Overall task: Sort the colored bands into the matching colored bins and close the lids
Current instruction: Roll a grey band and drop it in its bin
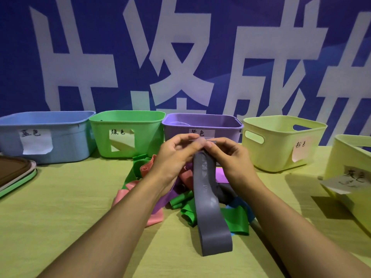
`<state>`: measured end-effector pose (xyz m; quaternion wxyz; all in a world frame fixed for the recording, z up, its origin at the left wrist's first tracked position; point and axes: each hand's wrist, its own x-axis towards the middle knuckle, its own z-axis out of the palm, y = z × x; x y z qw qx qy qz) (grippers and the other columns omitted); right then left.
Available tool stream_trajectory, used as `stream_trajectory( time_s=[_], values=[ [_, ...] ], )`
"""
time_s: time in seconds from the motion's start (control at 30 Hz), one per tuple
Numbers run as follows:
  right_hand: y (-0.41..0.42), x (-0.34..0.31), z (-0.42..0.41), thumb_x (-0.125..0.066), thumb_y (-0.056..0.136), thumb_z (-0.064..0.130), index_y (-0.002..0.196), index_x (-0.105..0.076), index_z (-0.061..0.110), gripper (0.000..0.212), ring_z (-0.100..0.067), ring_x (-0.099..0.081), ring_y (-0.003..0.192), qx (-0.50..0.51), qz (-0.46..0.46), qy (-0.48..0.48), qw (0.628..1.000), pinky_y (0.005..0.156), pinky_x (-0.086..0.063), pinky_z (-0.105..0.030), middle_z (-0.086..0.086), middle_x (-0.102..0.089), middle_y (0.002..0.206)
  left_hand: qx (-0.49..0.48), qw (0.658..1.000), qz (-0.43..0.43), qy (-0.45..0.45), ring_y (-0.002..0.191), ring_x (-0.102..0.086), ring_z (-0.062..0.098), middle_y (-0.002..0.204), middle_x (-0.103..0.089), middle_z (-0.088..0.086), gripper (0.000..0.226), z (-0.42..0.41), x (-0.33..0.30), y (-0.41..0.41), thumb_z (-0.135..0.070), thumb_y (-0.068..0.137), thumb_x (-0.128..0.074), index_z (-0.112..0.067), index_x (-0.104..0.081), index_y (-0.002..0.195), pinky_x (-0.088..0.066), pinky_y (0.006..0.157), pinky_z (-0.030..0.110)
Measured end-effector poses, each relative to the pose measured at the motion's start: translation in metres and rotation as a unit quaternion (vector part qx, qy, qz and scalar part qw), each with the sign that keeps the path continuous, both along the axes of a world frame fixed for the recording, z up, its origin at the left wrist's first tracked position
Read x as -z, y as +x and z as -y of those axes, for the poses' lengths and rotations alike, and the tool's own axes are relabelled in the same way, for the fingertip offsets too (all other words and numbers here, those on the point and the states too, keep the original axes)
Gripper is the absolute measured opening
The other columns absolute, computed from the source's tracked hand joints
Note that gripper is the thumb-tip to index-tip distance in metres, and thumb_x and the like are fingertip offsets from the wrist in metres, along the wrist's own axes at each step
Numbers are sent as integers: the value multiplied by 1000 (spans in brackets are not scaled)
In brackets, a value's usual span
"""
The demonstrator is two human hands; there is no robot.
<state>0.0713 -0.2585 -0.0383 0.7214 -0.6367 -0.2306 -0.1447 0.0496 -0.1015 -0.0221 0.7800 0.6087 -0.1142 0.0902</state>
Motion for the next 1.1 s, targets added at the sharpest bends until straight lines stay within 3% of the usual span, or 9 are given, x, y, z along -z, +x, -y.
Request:
stream_trajectory(
  time_s=[0.1,0.27,0.43,0.57,0.67,0.73,0.83,0.97,1.1],
  values=[
    [-2,-1,0,-70,92,7,107,-74,2,16,-16,-74,96,0,13,-9,1000,85,-59,-27,-9,-79,102,-2,999,-29,28,90,-75,26,100,-78,15,52,2,-2,-4,-50,76,-75,-8,-75,107,-59,82,34],
    [0,0,0,-73,90,9,111,-73,2,22,-17,-74,99,-2,18,-15,1000,83,-57,-26,-10,-78,104,-21,998,-25,60,65,-65,18,78,-75,12,35,2,3,-3,-49,76,-77,-14,-79,79,-50,55,24],
    [0,2,1,-73,87,34,113,-74,9,37,-24,-72,108,-5,-19,-24,1000,97,-58,-42,-8,-77,109,-3,999,-7,33,84,-72,29,91,-78,16,26,1,3,0,-41,72,-78,-18,-82,82,-56,80,39],
    [0,0,0,-65,79,67,96,-79,11,60,-32,-75,95,35,-90,-40,995,91,-61,-49,-12,-78,93,-5,999,7,39,96,-73,33,99,-78,17,17,2,4,1,-32,75,-80,-17,-82,85,-54,96,49],
    [-1,-3,0,-66,78,66,85,-77,3,65,-24,-71,74,53,-98,-41,993,77,-60,-48,-12,-74,75,0,999,15,36,98,-74,30,97,-78,15,3,2,5,4,-13,86,-78,-13,-79,88,-58,94,42],
    [-1,-2,0,-67,79,65,88,-76,-1,68,-24,-68,74,58,-80,-55,994,76,-60,-51,-18,-74,80,-1,999,22,40,93,-74,25,94,-79,12,7,1,7,6,-8,87,-77,-15,-78,87,-58,87,35],
    [-2,-2,0,-69,82,53,83,-77,3,50,-13,-65,71,54,-58,-39,996,67,-56,-33,-9,-74,75,1,999,29,39,93,-74,23,96,-78,13,10,-1,9,8,-7,85,-79,-16,-78,88,-56,85,33],
    [0,0,0,-69,91,36,85,-76,2,35,-10,-66,71,30,-40,-17,999,67,-55,-23,-6,-74,76,1,999,37,38,96,-74,24,98,-78,12,15,-2,11,10,-5,83,-80,-15,-78,94,-55,87,34],
    [3,3,-1,-69,93,26,93,-74,-1,27,-12,-67,77,22,-27,-21,999,74,-57,-29,-7,-74,81,3,999,39,27,101,-73,26,102,-78,12,26,-3,9,9,-8,76,-83,-13,-75,100,-56,90,36]
  ],
)
